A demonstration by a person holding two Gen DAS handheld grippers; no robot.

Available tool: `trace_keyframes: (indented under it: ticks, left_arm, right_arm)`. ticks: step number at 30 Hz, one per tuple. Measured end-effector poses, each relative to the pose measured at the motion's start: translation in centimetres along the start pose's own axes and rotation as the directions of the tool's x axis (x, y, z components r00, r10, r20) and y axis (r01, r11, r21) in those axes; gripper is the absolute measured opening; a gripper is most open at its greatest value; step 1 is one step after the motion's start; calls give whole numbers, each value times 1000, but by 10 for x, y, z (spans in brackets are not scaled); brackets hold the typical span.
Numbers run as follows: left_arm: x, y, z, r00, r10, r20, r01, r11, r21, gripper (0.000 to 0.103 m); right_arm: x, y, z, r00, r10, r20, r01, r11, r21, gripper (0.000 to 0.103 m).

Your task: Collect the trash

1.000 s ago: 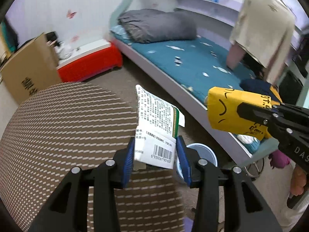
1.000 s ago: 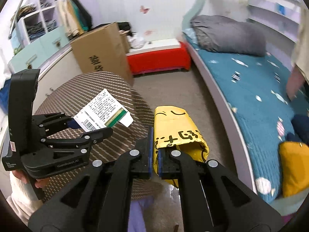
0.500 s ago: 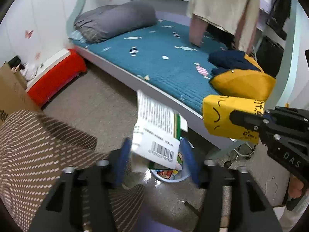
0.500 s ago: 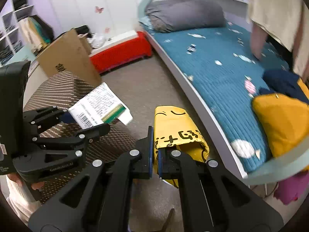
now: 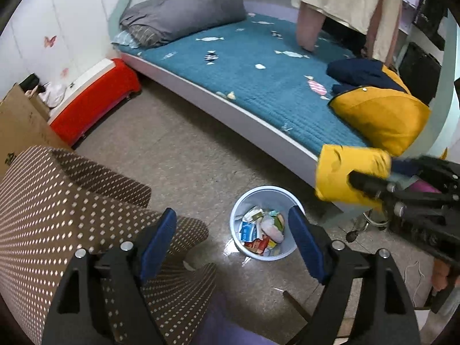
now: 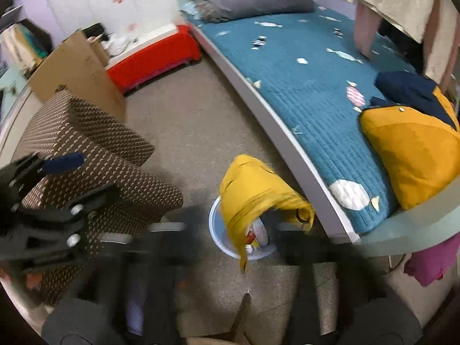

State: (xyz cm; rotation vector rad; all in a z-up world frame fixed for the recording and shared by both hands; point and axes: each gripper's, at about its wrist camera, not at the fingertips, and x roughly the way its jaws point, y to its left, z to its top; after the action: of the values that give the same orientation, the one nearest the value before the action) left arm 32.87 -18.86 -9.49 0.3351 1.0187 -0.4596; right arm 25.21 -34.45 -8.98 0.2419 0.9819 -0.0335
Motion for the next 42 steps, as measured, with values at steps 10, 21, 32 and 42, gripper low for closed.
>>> trace_keyframes:
  ticks: [10,21,32,42]
  left_arm:
    - [-38,-3,-45,998,31,52,-30,999,-31,82]
    - [-112,-21,-130,980,68,189,-51,994,-95,86]
    - [-202,-37,-187,891,249,379,-166,957,-237,87]
    - [-258,-48,-225,810,370,456,-212,908,-360,88]
  right_arm:
    - [-23,1,-38,999,44,21,-44,999,17,74]
    - [-106,33,-108,979,53,199,-45,998,-42,77]
    - [-182,68,-159,898,48,437,3,993,-115,86]
    - [-223,85,-184,834,119,538,-29,984,-173,89]
